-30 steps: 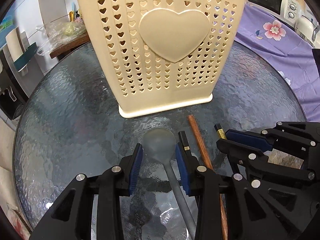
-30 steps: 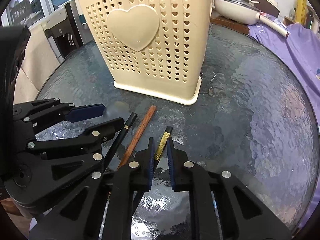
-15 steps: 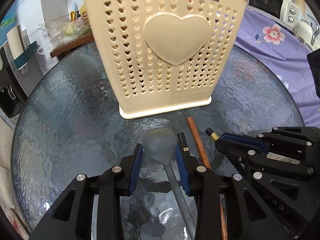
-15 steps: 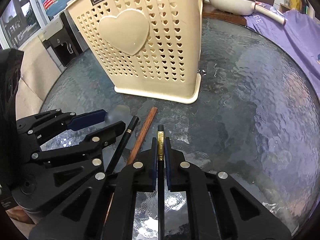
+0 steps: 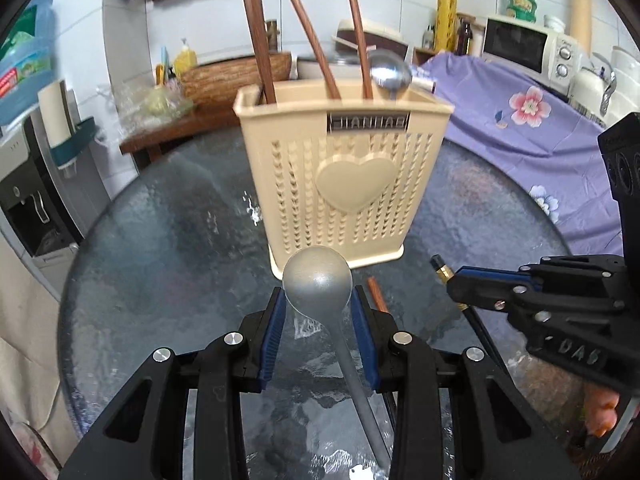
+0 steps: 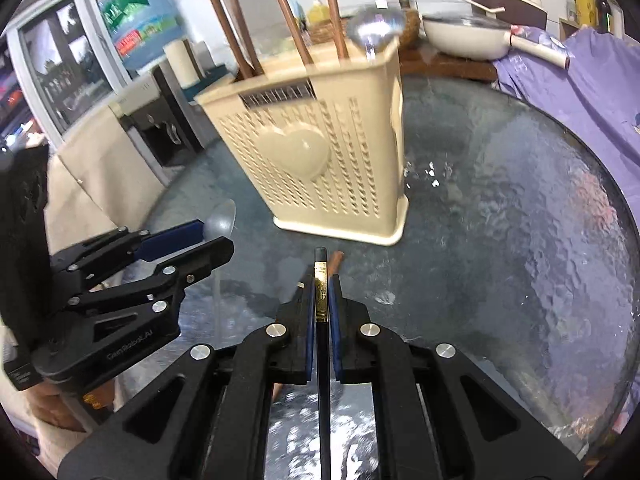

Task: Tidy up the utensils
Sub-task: 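Lift the chopstick and spoon and carry both over the cream holder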

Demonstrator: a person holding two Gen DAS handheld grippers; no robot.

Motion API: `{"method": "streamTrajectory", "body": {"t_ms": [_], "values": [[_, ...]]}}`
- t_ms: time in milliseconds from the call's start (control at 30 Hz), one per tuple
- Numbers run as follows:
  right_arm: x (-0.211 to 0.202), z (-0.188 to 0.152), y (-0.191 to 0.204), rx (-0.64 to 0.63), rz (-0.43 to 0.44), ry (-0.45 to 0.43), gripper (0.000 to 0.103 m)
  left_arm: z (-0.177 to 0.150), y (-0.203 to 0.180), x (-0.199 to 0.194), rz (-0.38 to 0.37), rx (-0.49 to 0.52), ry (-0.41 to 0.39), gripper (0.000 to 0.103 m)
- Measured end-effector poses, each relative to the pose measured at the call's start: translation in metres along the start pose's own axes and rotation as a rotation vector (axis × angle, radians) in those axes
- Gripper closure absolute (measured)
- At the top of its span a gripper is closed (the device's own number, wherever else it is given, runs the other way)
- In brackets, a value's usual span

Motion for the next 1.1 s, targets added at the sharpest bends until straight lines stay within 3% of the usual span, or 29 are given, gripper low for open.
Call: {"method": "streamTrajectory", "body": {"t_ms": [200, 267, 433, 700, 800, 867, 900, 1033, 1100], "values": [[-0.045, 0.012, 0.003, -0.019, 0.037, -0.079, 0.095, 0.01, -0.01, -0.028, 0.002, 0.027, -0.064, 0.07], [-0.058, 0.015, 0.007, -0.044, 0.038, -0.104, 0.095, 0.014, -0.014, -0.036, 0.001, 0.053, -0.079, 0.098], [-0.069, 0.017, 0.008, -0.06, 0.028, -0.13, 0.095, 0.019, -0.017, -0.043, 0.009, 0.059, -0.103, 0.098], [-0.061, 0.015, -0.005, -0.038, -0.01, -0.122, 0.095, 0.014, -0.01, -0.029, 0.001, 0.027, -0.067, 0.098], [-0.058, 0.015, -0.011, -0.028, -0.022, -0.117, 0.095, 0.012, -0.016, -0.023, -0.003, 0.042, -0.055, 0.087], [-0.057, 0.015, -0.015, -0.023, -0.032, -0.119, 0.095, 0.011, -0.023, -0.018, -0.024, 0.063, -0.045, 0.06], [-0.057, 0.015, -0.017, -0.017, -0.035, -0.119, 0.095, 0.009, -0.027, -0.014, -0.032, 0.081, -0.042, 0.056], [-0.057, 0.014, -0.029, 0.016, -0.042, -0.119, 0.095, 0.001, -0.047, 0.007, -0.104, 0.188, 0.018, 0.053], [-0.057, 0.014, -0.034, 0.02, -0.045, -0.117, 0.096, -0.006, -0.059, 0.019, -0.158, 0.298, 0.033, 0.051]]}}
Point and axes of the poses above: each gripper's, at about its wrist camera, not at the fingertips, and x roughly the way its jaws point, y to its left, z to its top, the point moved 1 cm from there along x, roughly the way its jaws point, and after that the axes turned 10 degrees about -z, right-handed, at the moved point
